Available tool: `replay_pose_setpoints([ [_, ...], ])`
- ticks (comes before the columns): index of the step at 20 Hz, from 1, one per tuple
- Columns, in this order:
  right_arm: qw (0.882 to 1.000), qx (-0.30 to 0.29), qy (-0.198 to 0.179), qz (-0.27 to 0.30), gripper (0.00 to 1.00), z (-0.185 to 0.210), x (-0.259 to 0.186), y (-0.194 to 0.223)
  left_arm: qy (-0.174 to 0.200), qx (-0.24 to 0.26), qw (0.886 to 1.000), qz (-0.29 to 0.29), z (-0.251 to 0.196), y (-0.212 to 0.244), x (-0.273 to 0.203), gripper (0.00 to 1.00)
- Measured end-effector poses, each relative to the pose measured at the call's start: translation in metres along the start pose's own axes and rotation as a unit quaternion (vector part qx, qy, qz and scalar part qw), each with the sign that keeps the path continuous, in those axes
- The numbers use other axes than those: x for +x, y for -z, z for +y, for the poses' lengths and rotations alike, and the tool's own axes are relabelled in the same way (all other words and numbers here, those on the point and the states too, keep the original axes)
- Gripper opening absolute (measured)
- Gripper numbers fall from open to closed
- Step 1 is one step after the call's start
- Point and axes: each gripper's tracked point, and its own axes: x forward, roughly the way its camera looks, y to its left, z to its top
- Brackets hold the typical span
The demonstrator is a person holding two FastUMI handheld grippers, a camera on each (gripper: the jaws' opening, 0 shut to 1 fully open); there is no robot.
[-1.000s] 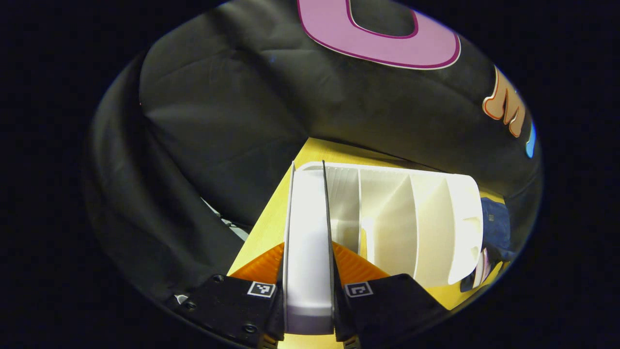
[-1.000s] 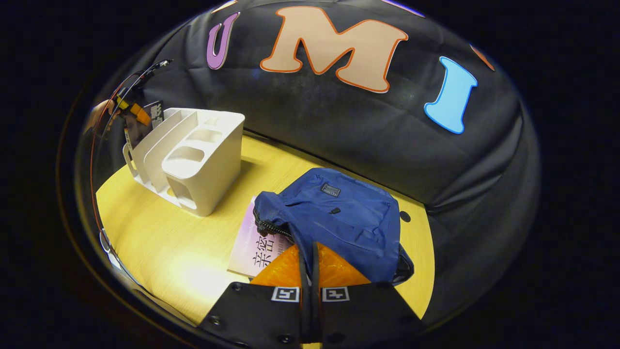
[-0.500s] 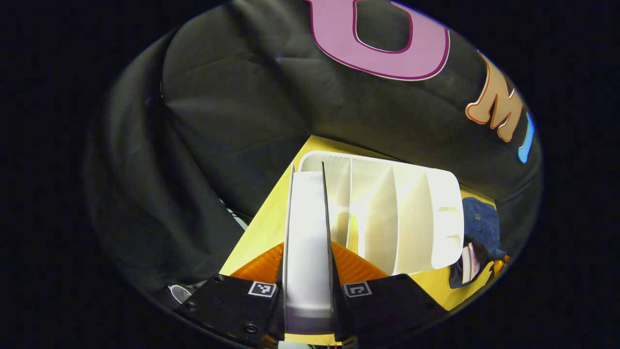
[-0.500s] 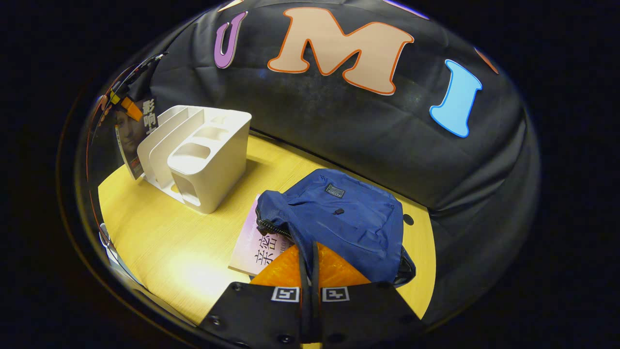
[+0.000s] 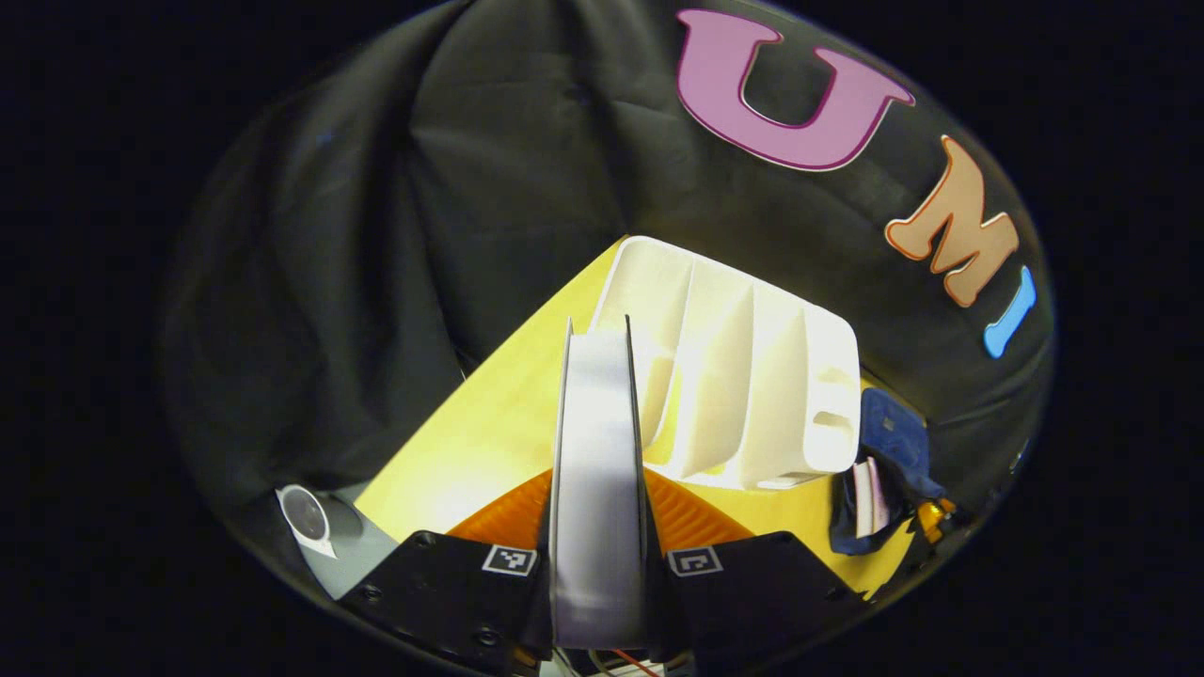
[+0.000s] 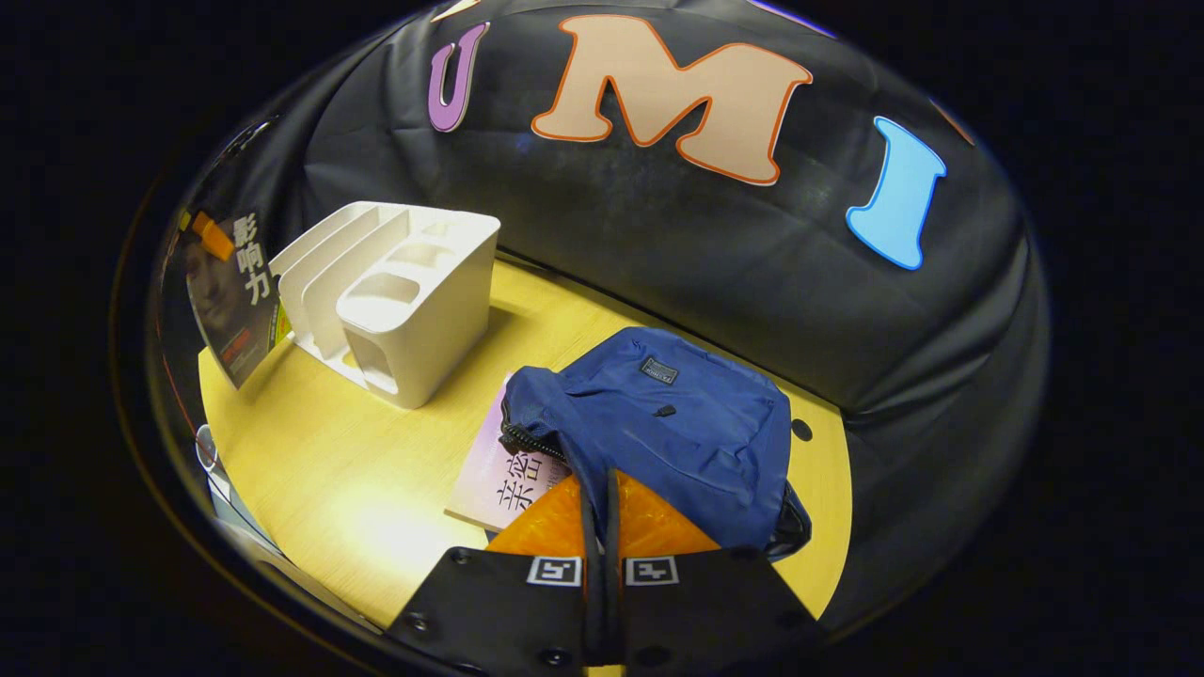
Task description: Open the schoolbag, grab two books from the bookshelf and put them into the schoolbag.
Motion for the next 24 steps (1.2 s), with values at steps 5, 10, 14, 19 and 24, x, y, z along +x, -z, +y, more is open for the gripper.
replay_pose_setpoints([
  [5, 1.000, -0.006, -0.010, 0.001, 0.03, -0.001, 0.000, 0.000, 0.017, -0.041, 0.999, 0.001, -0.006, 0.034, -0.025, 0.36],
  [10, 1.000, -0.013, -0.018, -0.002, 0.03, -0.001, -0.002, 0.001, 0.056, -0.064, 0.996, 0.005, -0.043, 0.059, -0.035, 0.36],
  [14, 1.000, -0.006, -0.020, -0.005, 0.04, -0.005, -0.003, 0.000, 0.114, -0.074, 0.991, 0.006, -0.091, 0.070, -0.041, 0.36],
  [19, 0.999, 0.022, -0.022, -0.010, 0.04, -0.011, -0.005, -0.004, 0.178, -0.064, 0.982, 0.010, -0.152, 0.078, -0.049, 0.36],
  [24, 0.999, 0.045, -0.025, -0.011, 0.03, -0.016, -0.006, -0.005, 0.230, -0.081, 0.970, 0.005, -0.197, 0.076, -0.053, 0.35],
])
